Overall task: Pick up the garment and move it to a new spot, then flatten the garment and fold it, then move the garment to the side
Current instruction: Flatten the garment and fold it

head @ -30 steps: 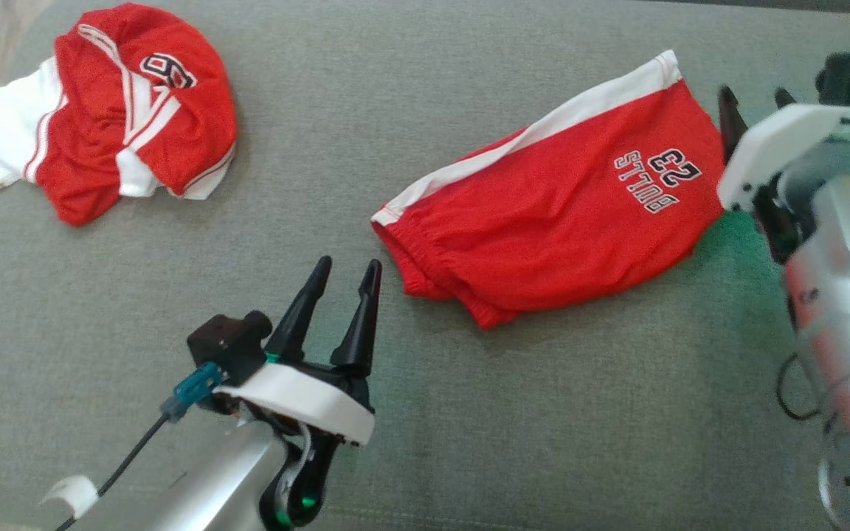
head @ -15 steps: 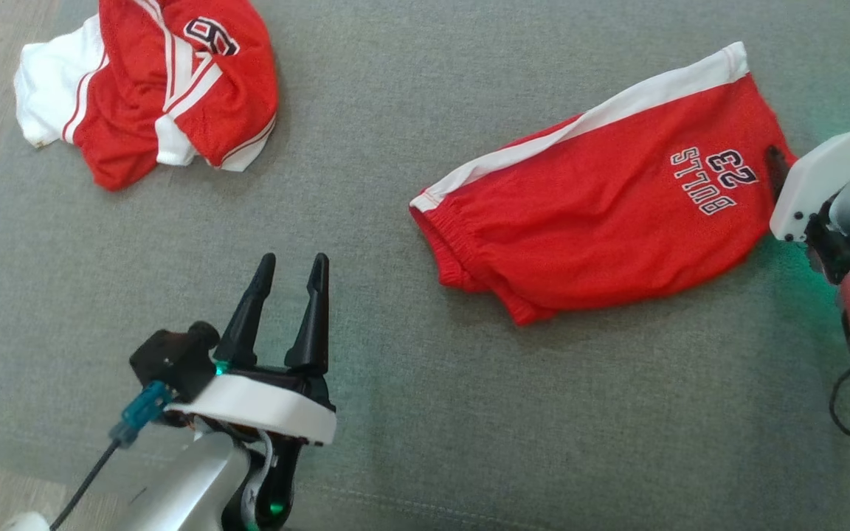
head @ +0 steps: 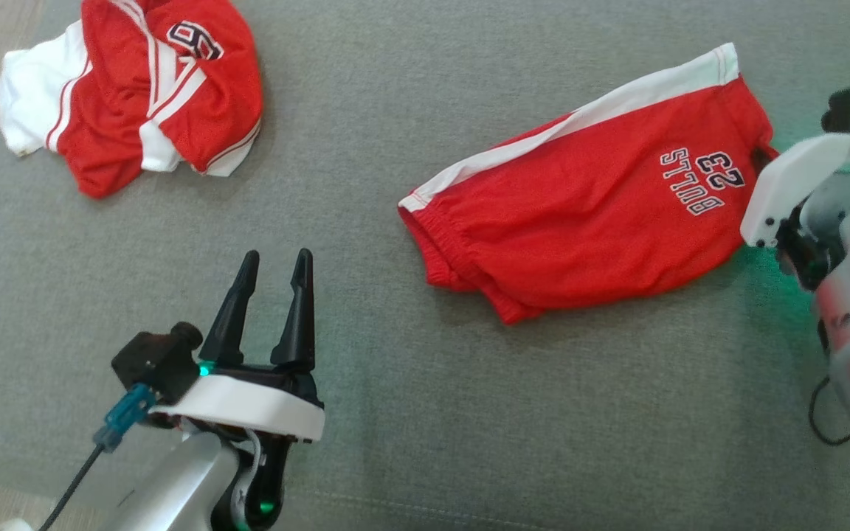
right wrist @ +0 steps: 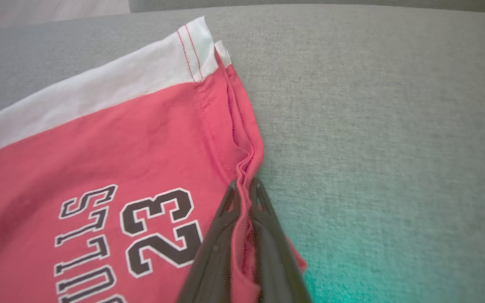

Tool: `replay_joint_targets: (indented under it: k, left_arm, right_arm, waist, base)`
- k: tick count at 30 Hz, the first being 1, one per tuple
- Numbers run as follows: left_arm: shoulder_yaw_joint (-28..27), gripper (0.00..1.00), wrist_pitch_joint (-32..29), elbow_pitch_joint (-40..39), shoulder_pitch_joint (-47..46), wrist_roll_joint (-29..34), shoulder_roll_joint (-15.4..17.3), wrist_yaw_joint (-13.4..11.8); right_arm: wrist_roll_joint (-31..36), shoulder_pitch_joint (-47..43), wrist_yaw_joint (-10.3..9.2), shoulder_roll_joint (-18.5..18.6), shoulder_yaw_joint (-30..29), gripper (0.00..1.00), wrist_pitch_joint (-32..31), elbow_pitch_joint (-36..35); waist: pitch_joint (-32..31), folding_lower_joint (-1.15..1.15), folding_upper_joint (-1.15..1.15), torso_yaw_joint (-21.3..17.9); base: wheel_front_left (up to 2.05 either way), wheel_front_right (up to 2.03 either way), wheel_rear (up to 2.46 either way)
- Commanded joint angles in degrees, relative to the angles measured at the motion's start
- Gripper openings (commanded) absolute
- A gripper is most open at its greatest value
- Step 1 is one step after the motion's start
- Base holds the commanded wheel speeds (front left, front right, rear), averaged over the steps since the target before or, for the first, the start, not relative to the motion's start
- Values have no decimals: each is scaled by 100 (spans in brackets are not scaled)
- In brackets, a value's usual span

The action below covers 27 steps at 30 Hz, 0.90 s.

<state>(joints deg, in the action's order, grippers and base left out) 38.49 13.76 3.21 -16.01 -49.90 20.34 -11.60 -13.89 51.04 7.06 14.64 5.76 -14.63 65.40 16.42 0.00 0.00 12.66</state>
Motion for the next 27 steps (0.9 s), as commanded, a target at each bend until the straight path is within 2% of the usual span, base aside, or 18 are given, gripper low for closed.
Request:
replay_joint_targets:
  k: [1, 6, 18, 27]
  left_arm:
    - [-261, 100, 70, -195, -125, 36, 185, 6]
    - [-334, 100, 70, -205, -22, 12, 303, -13]
    - [-572, 100, 101, -348, 347, -47, 378, -44]
    - [-657, 100, 113, -332, 472, 20, 342, -44]
  right_arm:
    - [-86, -139, 43, -53, 92, 0, 132, -156]
    - [-418, -372, 43, -184, 12, 0, 555, -344]
    - [-937, -1392, 43, -540, -447, 0, 1385, -930]
    - [-854, -2092, 43, -826, -886, 0, 1579, -1557]
  waist:
    - [-50, 0, 0, -61]
    - [-265, 0, 0, -337]
    - [-734, 0, 0, -1318]
    - [-799, 0, 0, -1505]
  base:
    - [0, 0, 0]
    - [0, 0, 0]
    - [0, 0, 0]
    - [0, 0, 0]
